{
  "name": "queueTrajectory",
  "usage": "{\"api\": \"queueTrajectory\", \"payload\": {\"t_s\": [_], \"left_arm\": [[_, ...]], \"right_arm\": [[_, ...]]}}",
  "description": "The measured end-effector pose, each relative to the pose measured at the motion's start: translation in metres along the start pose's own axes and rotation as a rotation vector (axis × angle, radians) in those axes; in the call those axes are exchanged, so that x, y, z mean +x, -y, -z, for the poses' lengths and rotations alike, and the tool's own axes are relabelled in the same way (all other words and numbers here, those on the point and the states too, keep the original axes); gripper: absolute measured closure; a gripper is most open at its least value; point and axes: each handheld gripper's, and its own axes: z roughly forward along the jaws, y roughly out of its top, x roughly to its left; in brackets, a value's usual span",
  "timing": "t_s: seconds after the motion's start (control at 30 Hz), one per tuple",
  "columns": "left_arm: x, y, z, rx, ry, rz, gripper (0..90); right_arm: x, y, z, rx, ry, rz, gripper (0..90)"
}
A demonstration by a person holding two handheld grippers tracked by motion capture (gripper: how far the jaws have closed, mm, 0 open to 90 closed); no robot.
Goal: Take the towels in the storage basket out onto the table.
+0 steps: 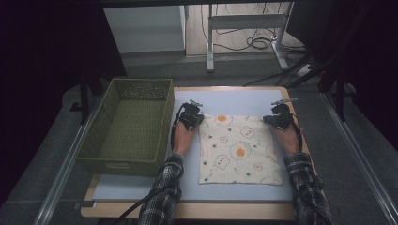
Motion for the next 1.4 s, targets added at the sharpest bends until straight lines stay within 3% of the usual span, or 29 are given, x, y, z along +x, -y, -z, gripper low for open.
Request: {"api": "queueTrajectory", "payload": {"t_s": [0.1, 0.13, 0.2, 0.53, 1.1, 1.4], "left_arm": [[0.001, 0.001, 0.002, -0.020, 0.011, 0.011, 88.2], [0.005, 0.002, 0.008, -0.052, 0.019, 0.040, 88.2], [0.008, 0.001, 0.015, -0.078, 0.036, 0.061, 88.1], [-0.006, 0.000, 0.042, -0.121, 0.022, 0.032, 87.6], [-0.037, 0.025, 0.084, -0.152, 0.066, -0.004, 87.5], [-0.055, 0.052, 0.101, -0.148, 0.119, -0.012, 87.5]], "right_arm": [[0.001, -0.002, 0.006, -0.017, 0.003, 0.006, 85.9], [0.001, -0.004, 0.009, -0.025, 0.002, 0.008, 85.9], [0.001, -0.007, 0.016, -0.046, 0.000, 0.011, 86.0], [0.009, -0.005, 0.053, -0.107, -0.038, 0.055, 85.9], [0.015, 0.039, 0.103, -0.131, -0.110, 0.068, 85.8], [0.025, 0.069, 0.121, -0.130, -0.133, 0.087, 85.9]]}}
